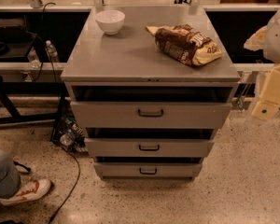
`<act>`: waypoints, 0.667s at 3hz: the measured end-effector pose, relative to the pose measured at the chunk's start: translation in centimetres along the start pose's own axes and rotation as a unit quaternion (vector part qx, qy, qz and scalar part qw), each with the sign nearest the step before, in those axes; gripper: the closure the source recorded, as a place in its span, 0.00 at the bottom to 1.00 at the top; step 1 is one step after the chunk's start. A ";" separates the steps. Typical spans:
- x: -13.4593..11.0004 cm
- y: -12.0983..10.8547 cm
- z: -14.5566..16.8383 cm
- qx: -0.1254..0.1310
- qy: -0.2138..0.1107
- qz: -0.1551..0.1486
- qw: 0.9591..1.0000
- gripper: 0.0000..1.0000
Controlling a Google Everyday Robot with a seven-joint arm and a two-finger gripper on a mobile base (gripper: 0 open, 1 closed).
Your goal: Open top drawer
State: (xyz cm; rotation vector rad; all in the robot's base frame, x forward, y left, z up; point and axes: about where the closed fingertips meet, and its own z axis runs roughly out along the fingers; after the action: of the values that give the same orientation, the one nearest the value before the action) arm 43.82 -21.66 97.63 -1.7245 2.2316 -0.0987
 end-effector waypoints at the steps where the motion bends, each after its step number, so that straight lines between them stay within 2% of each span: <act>1: 0.0 0.0 0.0 0.000 0.000 0.000 1.000 0.00; 2: 0.2 0.8 2.5 -0.004 0.001 -0.009 1.000 0.00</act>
Offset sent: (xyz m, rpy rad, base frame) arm -0.0025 0.0098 -0.0917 -0.0160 0.0377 0.0584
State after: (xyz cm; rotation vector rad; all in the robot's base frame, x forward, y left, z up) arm 43.73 -21.32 95.01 -1.7485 2.2217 -0.0958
